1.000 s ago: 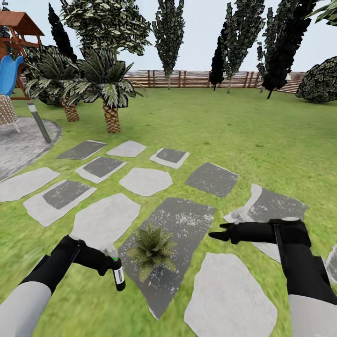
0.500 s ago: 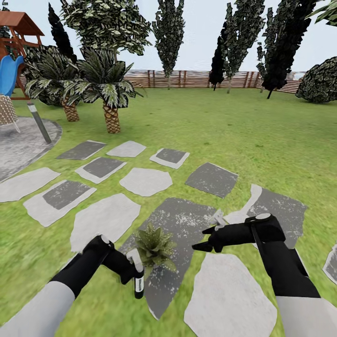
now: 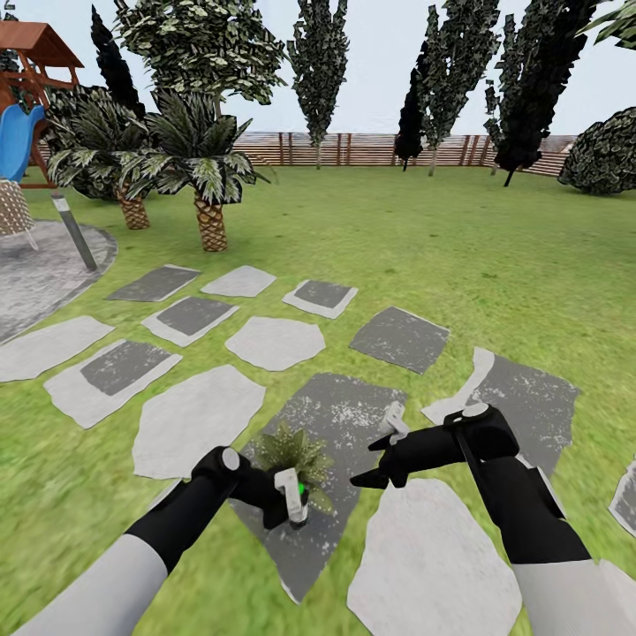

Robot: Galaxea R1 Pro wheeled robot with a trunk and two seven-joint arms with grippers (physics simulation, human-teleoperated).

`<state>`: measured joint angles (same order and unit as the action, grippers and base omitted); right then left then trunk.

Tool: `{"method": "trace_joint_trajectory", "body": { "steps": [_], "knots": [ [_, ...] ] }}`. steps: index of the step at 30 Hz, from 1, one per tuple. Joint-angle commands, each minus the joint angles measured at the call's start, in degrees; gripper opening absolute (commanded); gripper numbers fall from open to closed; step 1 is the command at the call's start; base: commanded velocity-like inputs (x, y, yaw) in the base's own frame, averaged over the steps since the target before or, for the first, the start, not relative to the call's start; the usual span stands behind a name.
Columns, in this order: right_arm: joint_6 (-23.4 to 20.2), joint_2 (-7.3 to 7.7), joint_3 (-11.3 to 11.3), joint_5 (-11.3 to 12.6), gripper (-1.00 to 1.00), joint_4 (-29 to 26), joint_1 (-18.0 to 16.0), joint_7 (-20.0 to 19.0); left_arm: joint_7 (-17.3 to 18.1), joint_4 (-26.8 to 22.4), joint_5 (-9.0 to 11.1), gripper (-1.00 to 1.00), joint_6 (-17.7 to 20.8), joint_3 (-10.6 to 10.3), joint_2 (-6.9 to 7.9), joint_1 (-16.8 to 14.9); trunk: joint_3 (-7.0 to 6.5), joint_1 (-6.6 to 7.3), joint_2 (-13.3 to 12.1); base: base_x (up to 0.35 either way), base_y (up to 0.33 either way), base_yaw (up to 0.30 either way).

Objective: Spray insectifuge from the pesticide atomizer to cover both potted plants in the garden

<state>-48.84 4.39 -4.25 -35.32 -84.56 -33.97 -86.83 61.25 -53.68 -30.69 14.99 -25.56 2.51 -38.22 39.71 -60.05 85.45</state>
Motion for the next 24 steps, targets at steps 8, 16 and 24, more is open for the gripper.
{"method": "trace_joint_trajectory", "body": {
  "steps": [8, 16, 24],
  "knots": [
    [-0.6, 0.01, -0.3, -0.5, -1.00, -0.1, 0.0, -0.6, 0.2, -0.1, 0.0, -1.00, -1.6, 0.0, 0.04, 0.0, 0.05, 0.00, 0.0, 0.000, 0.000, 0.000],
    [-0.6, -0.05, -7.8, -0.7, -1.00, -0.1, -0.1, -0.7, 0.3, 0.4, 0.0, -1.00, -1.5, -0.2, -0.04, 0.0, 0.05, 0.00, 0.0, 0.000, 0.000, 0.000],
    [-0.6, -0.26, -8.0, -0.9, -1.00, -0.1, 0.0, -0.7, 0.2, 0.4, 0.1, -1.00, -1.6, -0.5, -0.16, 0.0, 0.05, 0.00, 0.0, 0.000, 0.000, 0.000]
  ]
}}
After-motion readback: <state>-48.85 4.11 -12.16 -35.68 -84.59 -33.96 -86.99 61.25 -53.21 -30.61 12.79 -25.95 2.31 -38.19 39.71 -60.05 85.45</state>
